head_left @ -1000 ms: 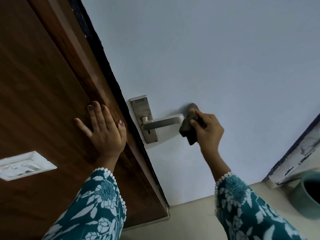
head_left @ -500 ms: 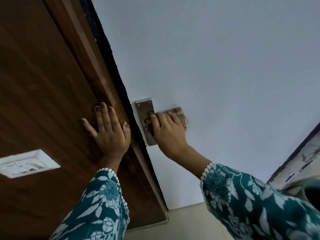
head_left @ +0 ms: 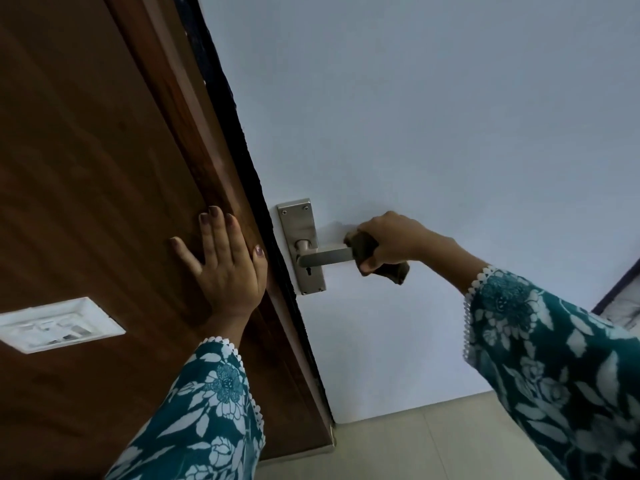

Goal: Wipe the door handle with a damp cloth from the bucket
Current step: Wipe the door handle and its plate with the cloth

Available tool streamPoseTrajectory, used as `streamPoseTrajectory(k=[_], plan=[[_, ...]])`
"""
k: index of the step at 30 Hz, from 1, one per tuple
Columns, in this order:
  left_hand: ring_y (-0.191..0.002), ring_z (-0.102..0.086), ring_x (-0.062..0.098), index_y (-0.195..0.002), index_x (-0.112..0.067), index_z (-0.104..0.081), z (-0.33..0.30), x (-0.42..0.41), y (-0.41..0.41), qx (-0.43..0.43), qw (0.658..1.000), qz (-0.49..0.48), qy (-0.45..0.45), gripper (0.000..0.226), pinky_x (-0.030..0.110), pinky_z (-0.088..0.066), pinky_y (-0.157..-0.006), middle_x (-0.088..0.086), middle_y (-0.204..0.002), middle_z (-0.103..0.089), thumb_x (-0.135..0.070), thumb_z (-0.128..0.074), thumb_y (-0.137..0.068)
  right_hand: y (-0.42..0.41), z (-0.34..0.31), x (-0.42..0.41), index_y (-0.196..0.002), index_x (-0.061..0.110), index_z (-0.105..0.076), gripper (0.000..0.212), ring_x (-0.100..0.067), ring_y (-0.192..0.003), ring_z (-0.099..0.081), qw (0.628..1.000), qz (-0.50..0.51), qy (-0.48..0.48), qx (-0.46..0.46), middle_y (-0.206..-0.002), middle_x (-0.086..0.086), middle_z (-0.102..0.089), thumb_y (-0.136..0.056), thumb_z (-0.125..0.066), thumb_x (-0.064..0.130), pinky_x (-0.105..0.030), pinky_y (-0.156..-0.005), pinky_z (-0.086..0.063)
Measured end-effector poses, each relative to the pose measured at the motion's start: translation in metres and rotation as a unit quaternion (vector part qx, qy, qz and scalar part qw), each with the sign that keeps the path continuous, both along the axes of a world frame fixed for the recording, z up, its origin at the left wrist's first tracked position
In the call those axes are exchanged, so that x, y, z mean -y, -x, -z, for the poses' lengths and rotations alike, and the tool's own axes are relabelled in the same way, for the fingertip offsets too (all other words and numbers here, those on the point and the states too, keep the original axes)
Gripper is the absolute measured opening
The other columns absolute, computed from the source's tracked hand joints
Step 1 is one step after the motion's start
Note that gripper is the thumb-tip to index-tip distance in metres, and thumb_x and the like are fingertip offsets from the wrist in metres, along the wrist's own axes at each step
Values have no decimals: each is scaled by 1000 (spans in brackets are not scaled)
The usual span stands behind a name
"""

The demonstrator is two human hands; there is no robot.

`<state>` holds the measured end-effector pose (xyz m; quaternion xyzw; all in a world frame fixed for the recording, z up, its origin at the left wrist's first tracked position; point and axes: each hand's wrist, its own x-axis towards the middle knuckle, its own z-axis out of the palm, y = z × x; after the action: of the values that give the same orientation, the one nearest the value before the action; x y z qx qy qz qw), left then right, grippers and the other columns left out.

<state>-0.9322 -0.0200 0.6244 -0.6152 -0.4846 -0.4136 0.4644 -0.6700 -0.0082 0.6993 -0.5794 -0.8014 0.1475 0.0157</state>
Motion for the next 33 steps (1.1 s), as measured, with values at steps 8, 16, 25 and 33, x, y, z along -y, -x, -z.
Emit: streamPoseTrajectory(k=[8, 16, 25, 33], plan=[[-148, -3, 23, -151, -7, -2, -1, 0, -1, -4, 1000, -3, -3, 67, 58, 1, -113, 6, -161, 5, -28, -35, -97, 87, -4, 32, -99, 8, -62, 18, -32, -96, -62, 984, -21, -171, 46, -103, -10, -65, -86, -55, 18, -32, -72, -36], [-148, -1, 22, -151, -8, -1, -1, 2, -1, -5, 1000, -7, 4, 68, 57, 4, -113, 2, -161, 10, -27, -36, -96, 41, 6, 12, -90, 20, -57, 18, -26, -84, -62, 992, -19, -120, -19, -82, 0, -58, -75, -62, 30, -31, -65, -45], [-148, -3, 24, -151, -6, -4, 1, -1, -1, -1, 1000, -11, -2, 70, 57, 3, -113, 14, -159, -8, -24, -39, -93, -16, 81, 12, -103, 4, -61, 21, -20, -54, -61, 770, 58, 98, -627, -81, -19, -65, -82, -61, 2, -21, -44, -43], [-148, 0, 22, -151, -7, -2, 1, 0, -3, 1, 1000, -18, -6, 70, 56, 4, -114, 22, -146, -24, -23, -38, -94, 62, 115, 23, -122, 5, -50, 57, -33, -101, -60, 240, 129, 184, -944, -111, -18, -61, -73, -71, 26, -49, -85, -46]])
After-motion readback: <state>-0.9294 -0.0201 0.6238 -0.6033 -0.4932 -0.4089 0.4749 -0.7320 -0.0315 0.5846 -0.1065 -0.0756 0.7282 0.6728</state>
